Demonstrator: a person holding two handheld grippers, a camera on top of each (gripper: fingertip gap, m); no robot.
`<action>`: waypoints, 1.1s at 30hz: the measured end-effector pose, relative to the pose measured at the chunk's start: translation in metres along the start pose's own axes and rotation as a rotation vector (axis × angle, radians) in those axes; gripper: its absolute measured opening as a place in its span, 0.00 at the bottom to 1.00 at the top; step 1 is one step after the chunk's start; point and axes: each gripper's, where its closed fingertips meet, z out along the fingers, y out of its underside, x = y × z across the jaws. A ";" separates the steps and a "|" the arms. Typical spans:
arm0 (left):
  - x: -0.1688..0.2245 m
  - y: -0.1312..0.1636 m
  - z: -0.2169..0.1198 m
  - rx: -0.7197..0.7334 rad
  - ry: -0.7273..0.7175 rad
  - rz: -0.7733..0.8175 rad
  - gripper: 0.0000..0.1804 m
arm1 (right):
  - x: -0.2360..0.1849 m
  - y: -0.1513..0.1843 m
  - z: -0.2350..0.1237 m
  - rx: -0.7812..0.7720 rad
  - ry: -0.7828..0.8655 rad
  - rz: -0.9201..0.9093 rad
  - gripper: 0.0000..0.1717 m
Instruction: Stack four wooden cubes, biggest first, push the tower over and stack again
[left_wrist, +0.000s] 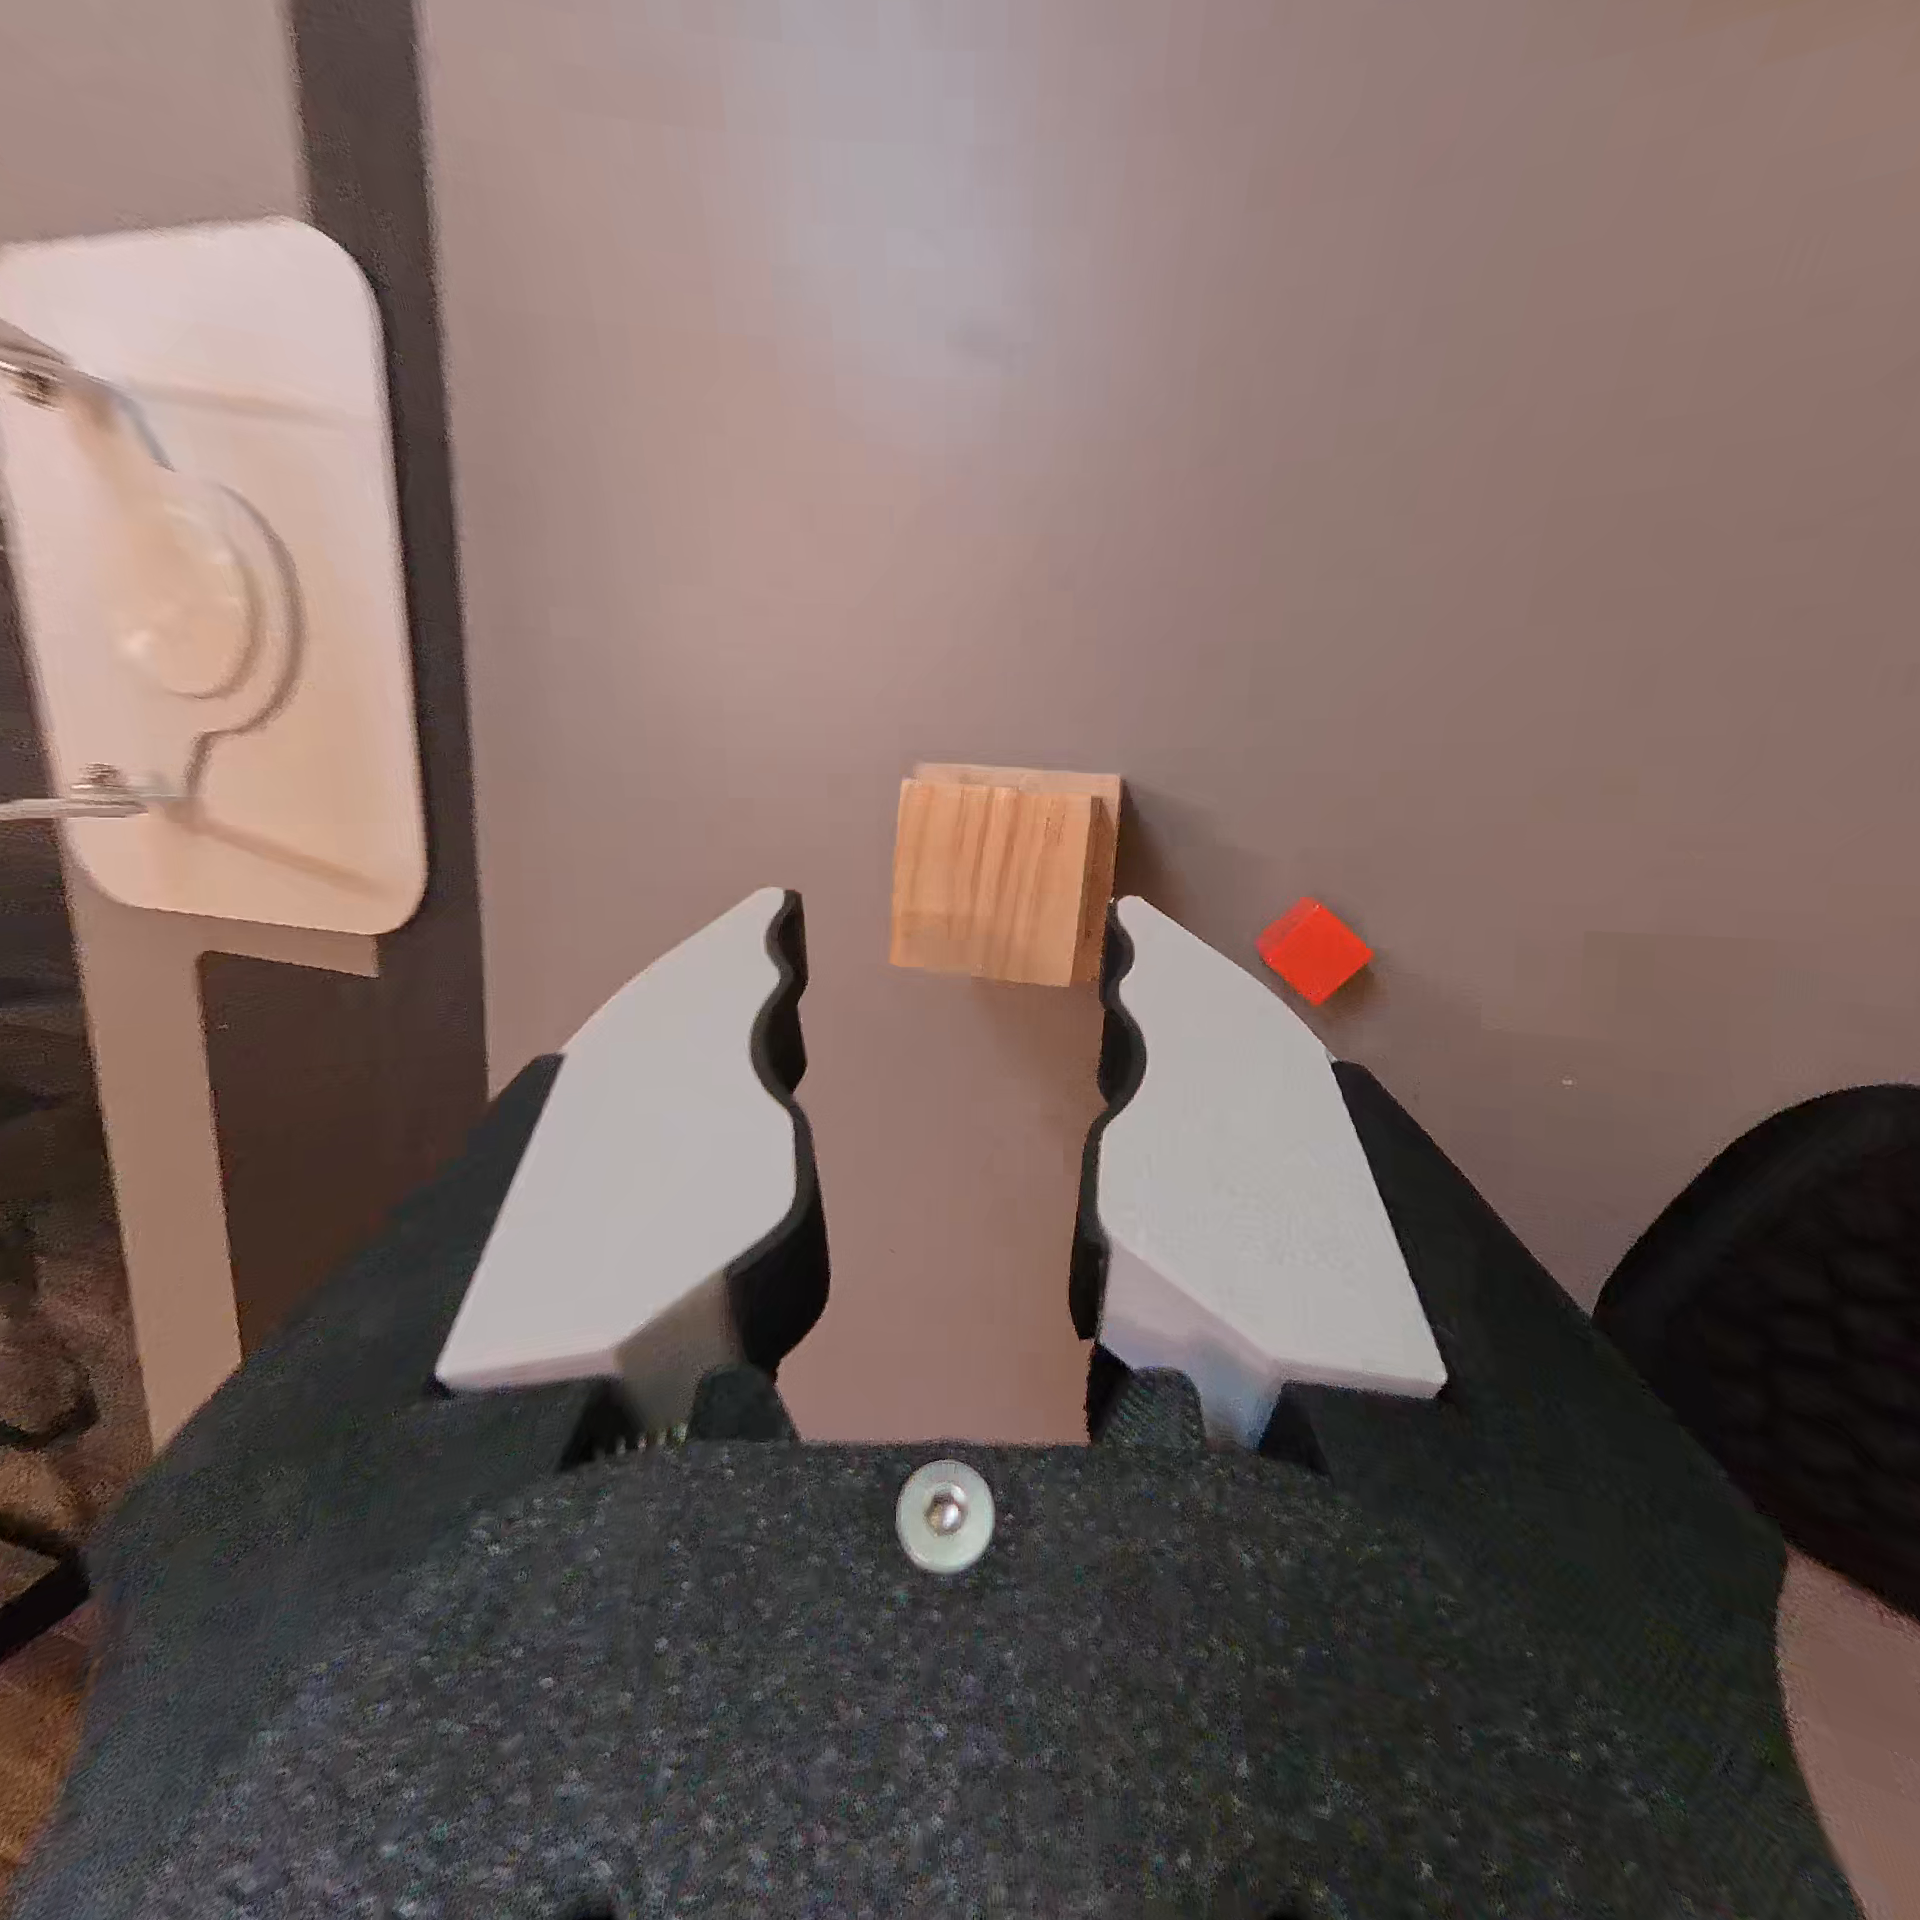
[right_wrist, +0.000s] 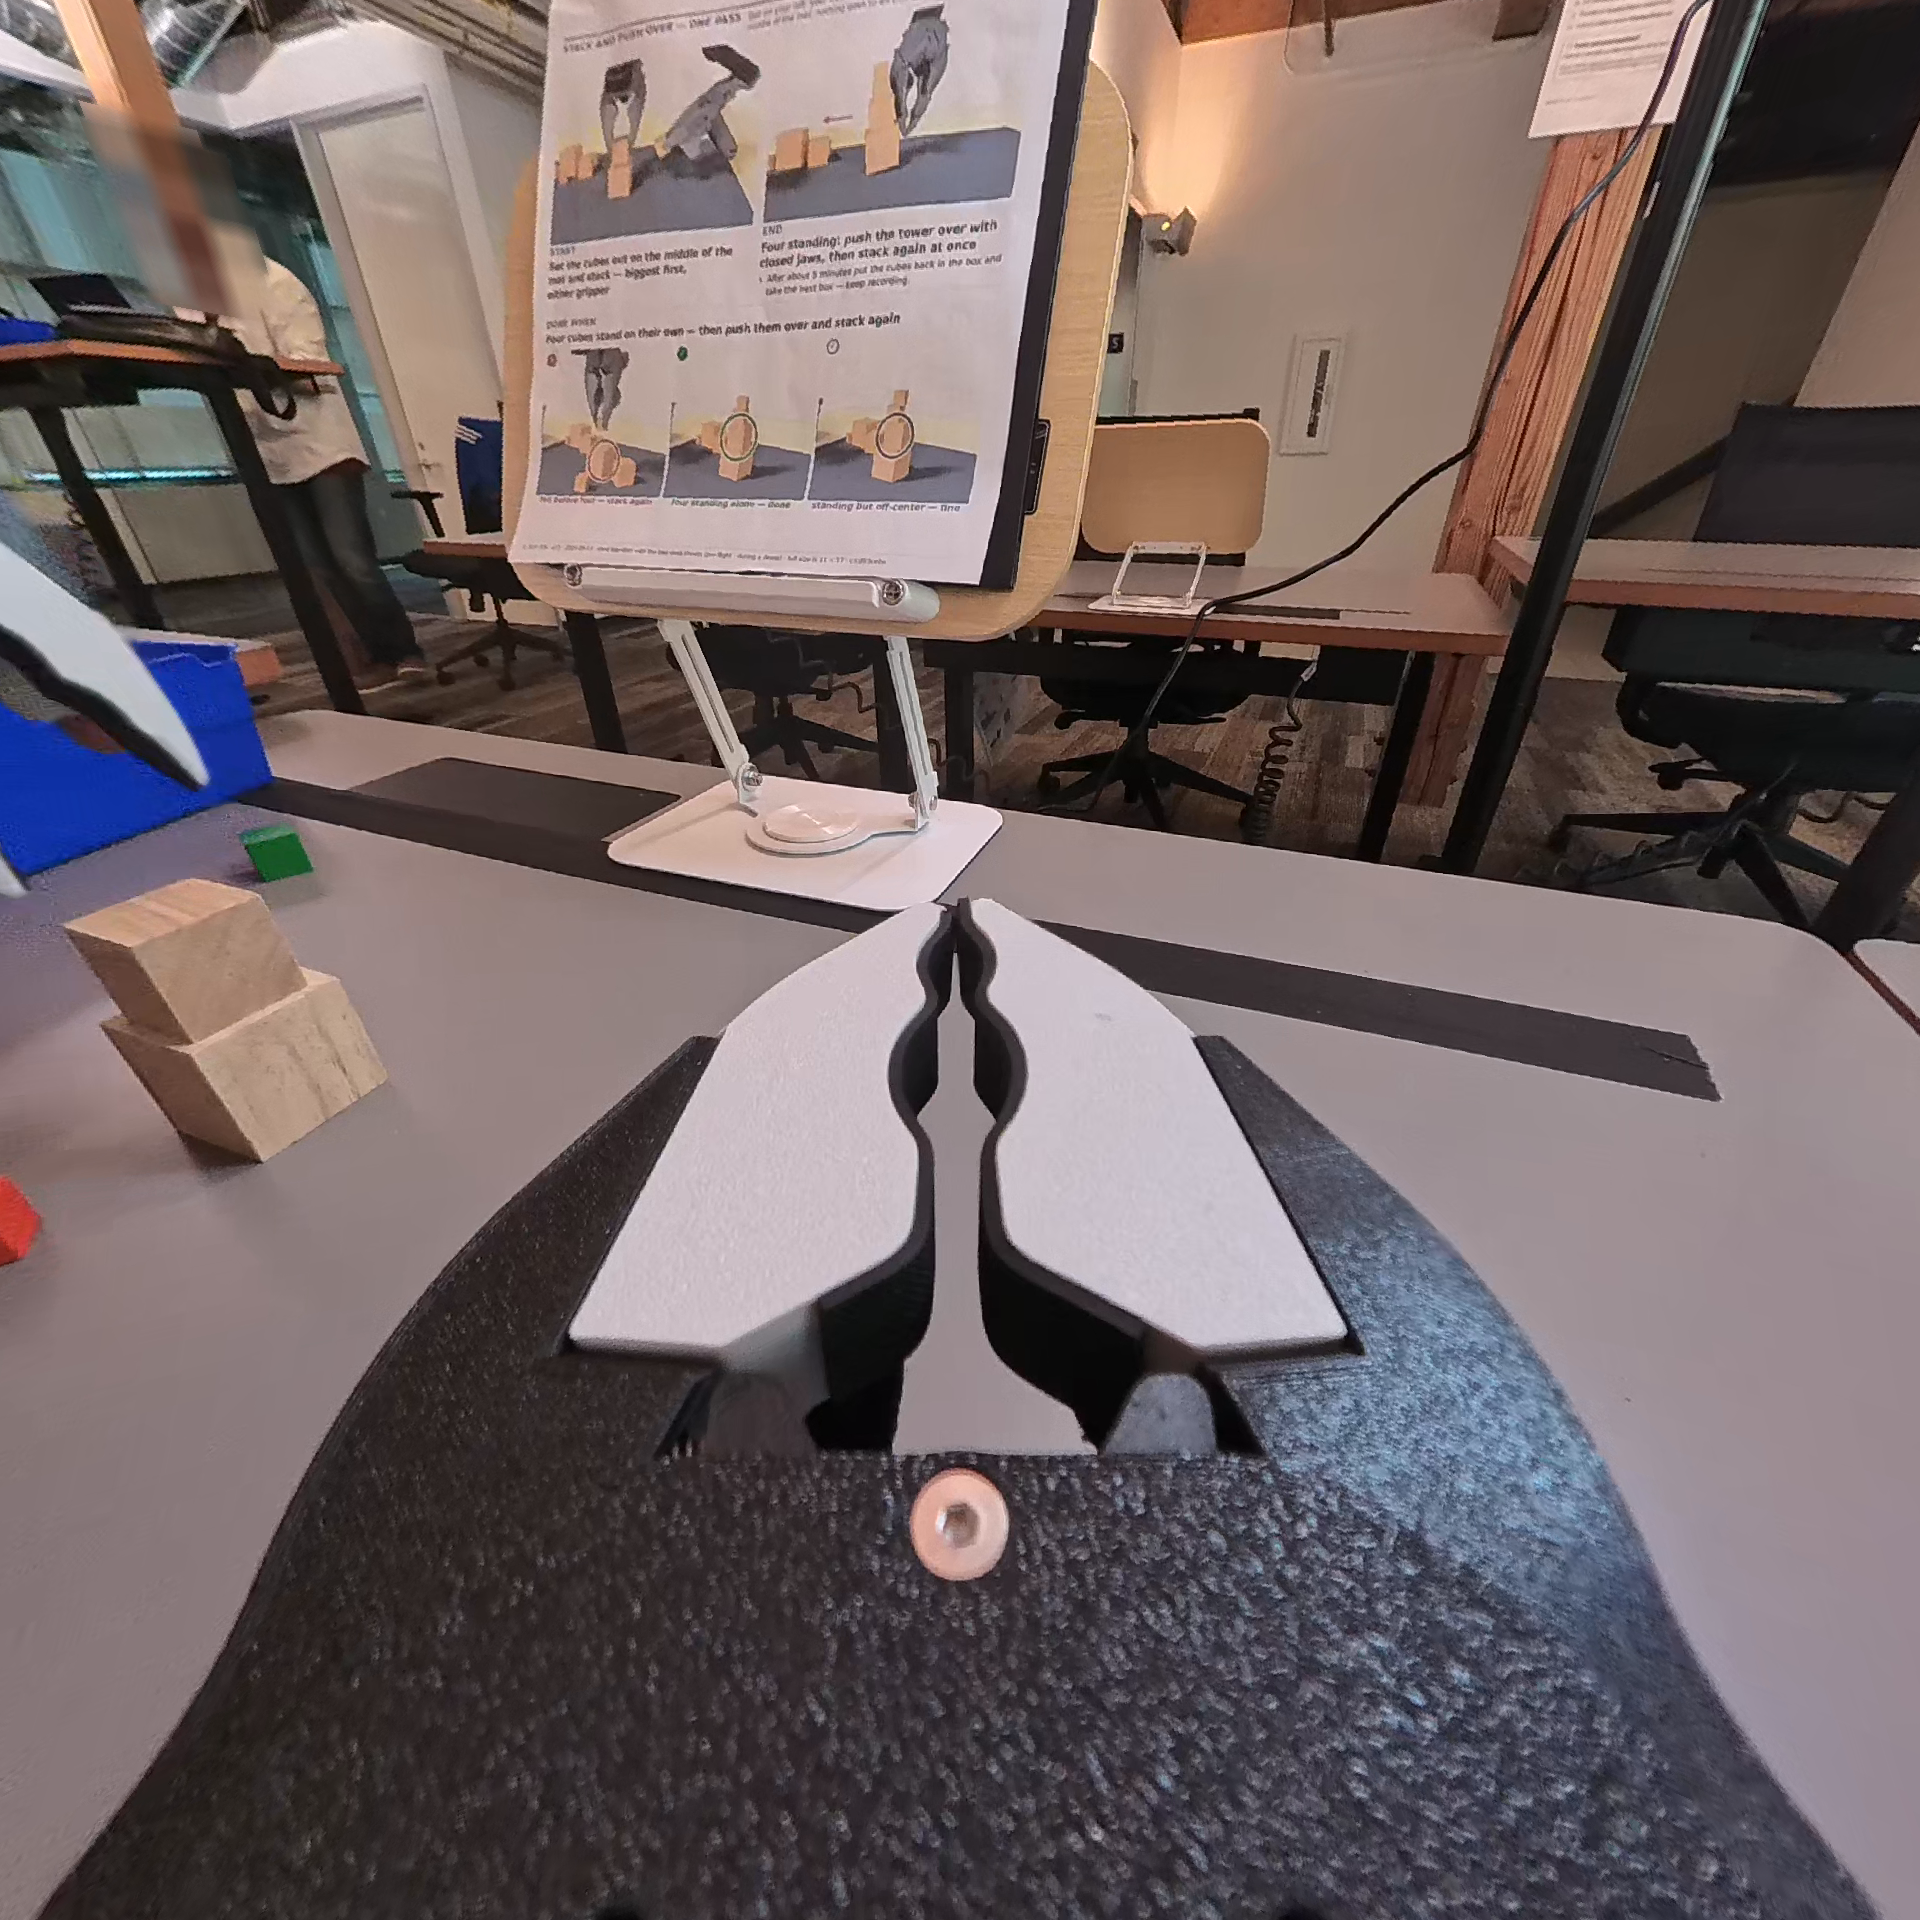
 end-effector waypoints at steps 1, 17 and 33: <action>0.000 -0.003 -0.009 0.045 -0.031 -0.016 0.29 | 0.001 0.000 0.000 0.001 0.004 0.001 0.00; -0.074 0.163 -0.025 0.504 -0.590 -0.862 0.23 | -0.001 0.002 0.001 -0.002 0.000 0.004 0.00; -0.141 0.233 0.039 0.162 -0.642 -1.061 0.15 | 0.001 0.002 0.001 -0.003 0.000 0.011 0.00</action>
